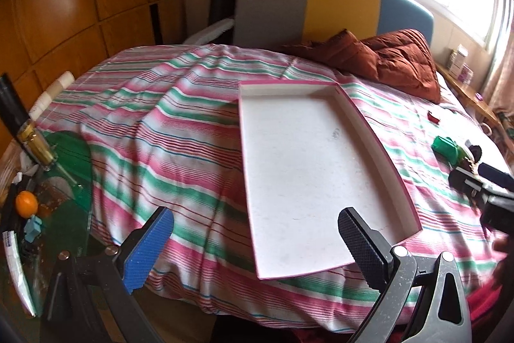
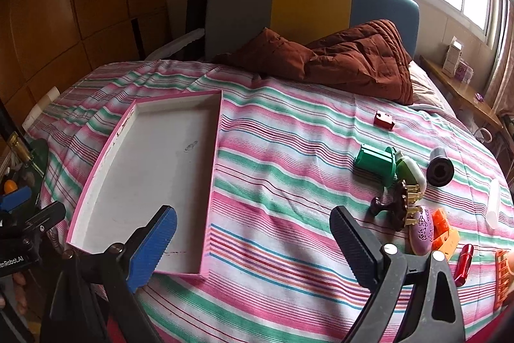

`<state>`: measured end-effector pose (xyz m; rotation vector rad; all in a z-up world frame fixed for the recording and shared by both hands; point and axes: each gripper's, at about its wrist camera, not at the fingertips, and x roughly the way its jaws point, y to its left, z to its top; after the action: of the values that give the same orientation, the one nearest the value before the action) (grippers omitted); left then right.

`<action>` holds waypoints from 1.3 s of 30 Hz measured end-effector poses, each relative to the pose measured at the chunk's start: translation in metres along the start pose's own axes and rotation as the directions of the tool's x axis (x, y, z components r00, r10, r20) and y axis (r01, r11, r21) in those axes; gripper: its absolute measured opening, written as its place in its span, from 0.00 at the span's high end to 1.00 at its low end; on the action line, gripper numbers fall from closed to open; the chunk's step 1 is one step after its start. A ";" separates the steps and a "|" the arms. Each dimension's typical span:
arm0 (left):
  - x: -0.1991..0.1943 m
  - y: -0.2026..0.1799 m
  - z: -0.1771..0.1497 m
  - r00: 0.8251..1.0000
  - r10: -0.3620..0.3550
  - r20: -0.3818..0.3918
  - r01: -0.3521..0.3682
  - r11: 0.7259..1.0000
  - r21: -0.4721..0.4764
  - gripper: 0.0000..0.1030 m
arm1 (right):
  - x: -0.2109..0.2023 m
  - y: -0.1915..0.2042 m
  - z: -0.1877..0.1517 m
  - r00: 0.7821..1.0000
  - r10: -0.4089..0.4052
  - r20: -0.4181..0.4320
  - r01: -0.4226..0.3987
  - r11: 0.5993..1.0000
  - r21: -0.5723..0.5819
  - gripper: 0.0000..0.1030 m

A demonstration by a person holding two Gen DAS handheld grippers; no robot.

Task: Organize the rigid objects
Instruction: 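Move both tools from the tray toward the scattered toys, then grasp the brown bristled brush with the left tool while the right tool approaches the red bottle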

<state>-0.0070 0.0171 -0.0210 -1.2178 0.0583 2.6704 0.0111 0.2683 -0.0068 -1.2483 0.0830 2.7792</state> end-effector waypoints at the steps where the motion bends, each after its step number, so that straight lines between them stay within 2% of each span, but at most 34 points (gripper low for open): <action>1: 0.001 -0.001 0.000 1.000 -0.011 -0.004 0.011 1.000 -0.002 0.00 | -0.001 -0.008 0.001 1.000 0.000 -0.007 0.000 1.000 0.006 0.05; 4: 0.005 -0.003 0.002 0.998 -0.062 -0.027 0.061 0.998 -0.014 0.00 | -0.004 -0.041 0.003 1.000 0.006 -0.030 -0.005 0.999 0.042 0.05; 8: 0.003 -0.010 0.006 0.990 -0.143 -0.003 0.143 0.990 -0.014 0.00 | -0.017 -0.105 0.006 1.000 -0.020 -0.014 0.022 0.988 0.150 0.05; 12: 0.001 -0.031 0.014 0.974 -0.225 0.002 0.225 0.974 0.032 0.00 | -0.024 -0.179 -0.002 1.000 -0.005 0.003 0.004 0.952 0.305 0.04; 16: -0.001 -0.061 0.025 0.959 -0.283 0.000 0.281 0.953 0.110 0.00 | -0.022 -0.245 -0.027 0.999 -0.026 0.019 0.013 0.874 0.487 0.04; 18: -0.001 -0.078 0.029 0.952 -0.305 -0.006 0.303 0.942 0.142 0.00 | -0.021 -0.270 -0.042 1.000 0.007 0.026 -0.022 0.791 0.611 0.04; 19: 0.000 -0.087 0.032 0.951 -0.311 -0.011 0.308 0.938 0.156 0.00 | -0.024 -0.281 -0.046 0.996 0.035 0.078 -0.078 0.752 0.654 0.04; 20: 0.003 -0.095 0.035 0.950 -0.312 -0.016 0.310 0.936 0.168 0.00 | -0.028 -0.287 -0.048 0.993 0.032 0.115 -0.102 0.729 0.676 0.04; 22: 0.010 -0.113 0.039 0.944 -0.328 -0.044 0.330 0.926 0.185 0.00 | -0.029 -0.294 -0.052 0.995 0.013 0.104 -0.083 0.703 0.706 0.04; 24: 0.017 -0.132 0.043 0.927 -0.365 -0.082 0.374 0.907 0.192 0.00 | -0.029 -0.300 -0.054 0.990 0.050 0.134 -0.133 0.668 0.732 0.04; 26: 0.024 -0.154 0.042 0.925 -0.363 -0.112 0.379 0.896 0.230 0.00 | -0.032 -0.301 -0.054 0.988 0.043 0.148 -0.139 0.668 0.731 0.04; 29: 0.032 -0.184 0.042 0.910 -0.387 -0.147 0.413 0.870 0.270 0.00 | -0.034 -0.298 -0.050 0.987 0.047 0.156 -0.145 0.683 0.715 0.04; 34: 0.043 -0.231 0.044 0.914 -0.372 -0.162 0.405 0.843 0.353 0.00 | -0.036 -0.293 -0.047 0.989 0.023 0.146 -0.119 0.712 0.692 0.04; 37: 0.055 -0.255 0.044 0.890 -0.405 -0.210 0.455 0.819 0.349 0.00 | -0.036 -0.296 -0.049 0.989 0.017 0.144 -0.114 0.700 0.705 0.04; 39: 0.064 -0.271 0.044 0.890 -0.393 -0.231 0.454 0.818 0.354 0.00 | -0.037 -0.299 -0.052 0.990 0.007 0.143 -0.109 0.687 0.718 0.04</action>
<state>-0.0258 0.2983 -0.0265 -1.1296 0.3024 2.0478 0.1061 0.5589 -0.0168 -0.8395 1.1146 2.4105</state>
